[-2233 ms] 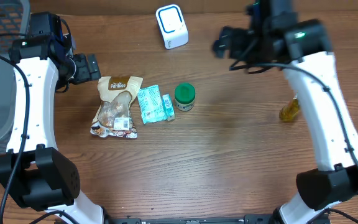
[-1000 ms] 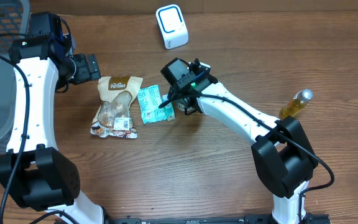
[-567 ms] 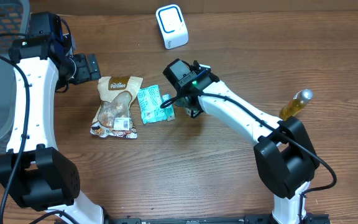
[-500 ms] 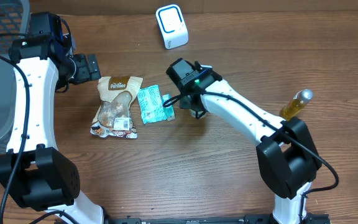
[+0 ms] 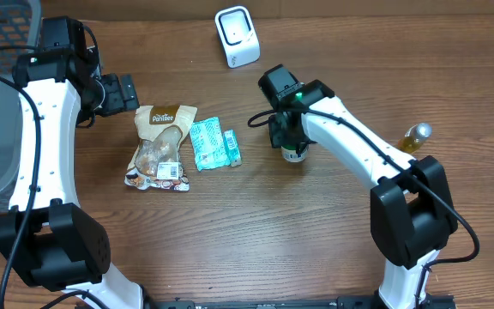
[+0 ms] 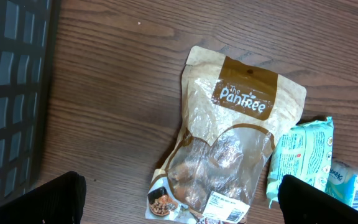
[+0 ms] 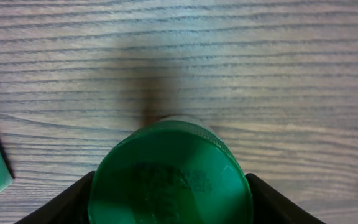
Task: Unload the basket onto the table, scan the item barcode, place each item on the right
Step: 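Lower the right gripper around the green jar lid and close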
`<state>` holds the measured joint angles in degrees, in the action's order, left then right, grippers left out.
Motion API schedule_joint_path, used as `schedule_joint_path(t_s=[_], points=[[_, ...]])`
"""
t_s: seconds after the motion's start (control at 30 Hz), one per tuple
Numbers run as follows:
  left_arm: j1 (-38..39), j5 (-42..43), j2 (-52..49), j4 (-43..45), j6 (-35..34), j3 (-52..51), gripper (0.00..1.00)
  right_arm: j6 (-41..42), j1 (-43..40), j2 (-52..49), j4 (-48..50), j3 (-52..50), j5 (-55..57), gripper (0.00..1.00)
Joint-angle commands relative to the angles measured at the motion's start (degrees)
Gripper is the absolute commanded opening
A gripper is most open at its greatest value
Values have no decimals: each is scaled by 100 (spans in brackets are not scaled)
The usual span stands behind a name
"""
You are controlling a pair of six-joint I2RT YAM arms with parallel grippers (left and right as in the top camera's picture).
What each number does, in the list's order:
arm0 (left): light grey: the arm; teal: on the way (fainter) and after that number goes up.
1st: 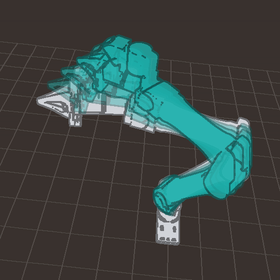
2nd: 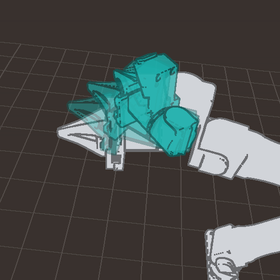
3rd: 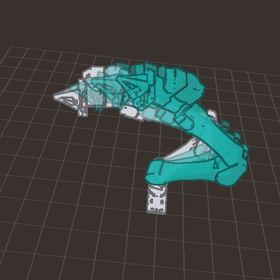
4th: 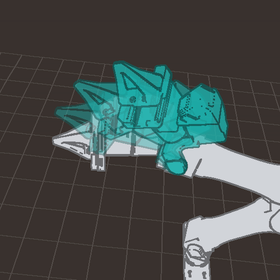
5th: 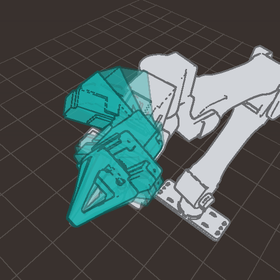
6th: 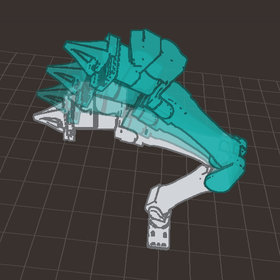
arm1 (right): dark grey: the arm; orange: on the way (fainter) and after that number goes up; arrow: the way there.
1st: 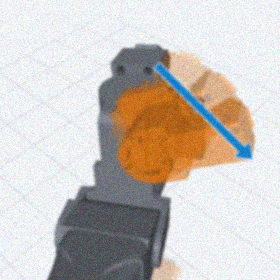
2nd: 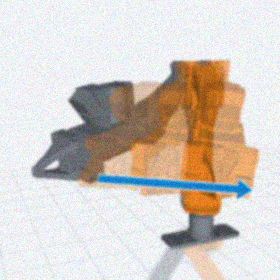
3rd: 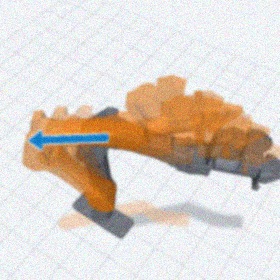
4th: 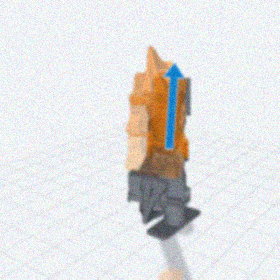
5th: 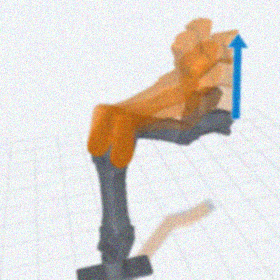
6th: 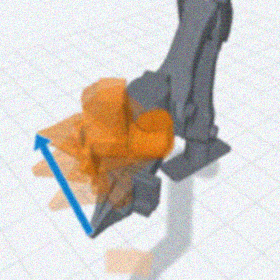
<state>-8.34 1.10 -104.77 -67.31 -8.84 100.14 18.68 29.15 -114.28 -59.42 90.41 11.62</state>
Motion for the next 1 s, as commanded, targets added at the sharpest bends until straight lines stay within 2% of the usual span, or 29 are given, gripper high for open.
schedule_joint_path(t_s=[0.0, 0.13, 0.27, 0.43, 0.6, 0.87, 0.97], points=[[11, 20, 138, 7, -59, 127, 100, -448, -79, 50, 74, 9, -275, 71], [11, 20, 138, 7, -59, 127, 99, -525, -79, 155, 35, 118, -275, 89], [11, 20, 138, 7, -59, 127, 99, -455, -79, 402, -227, 592, -271, 100], [11, 20, 138, 7, -59, 127, 99, -151, -160, 531, -831, 1360, -275, 100], [11, 20, 138, 7, -59, 127, 100, -46, -365, 407, -1381, 1333, -673, 100], [11, 20, 138, 7, -59, 125, 99, -42, -476, 42, -1255, 879, -1134, 100], [11, 20, 138, 7, -59, 125, 100, 299, -474, -157, -1182, 804, -1137, 100]])
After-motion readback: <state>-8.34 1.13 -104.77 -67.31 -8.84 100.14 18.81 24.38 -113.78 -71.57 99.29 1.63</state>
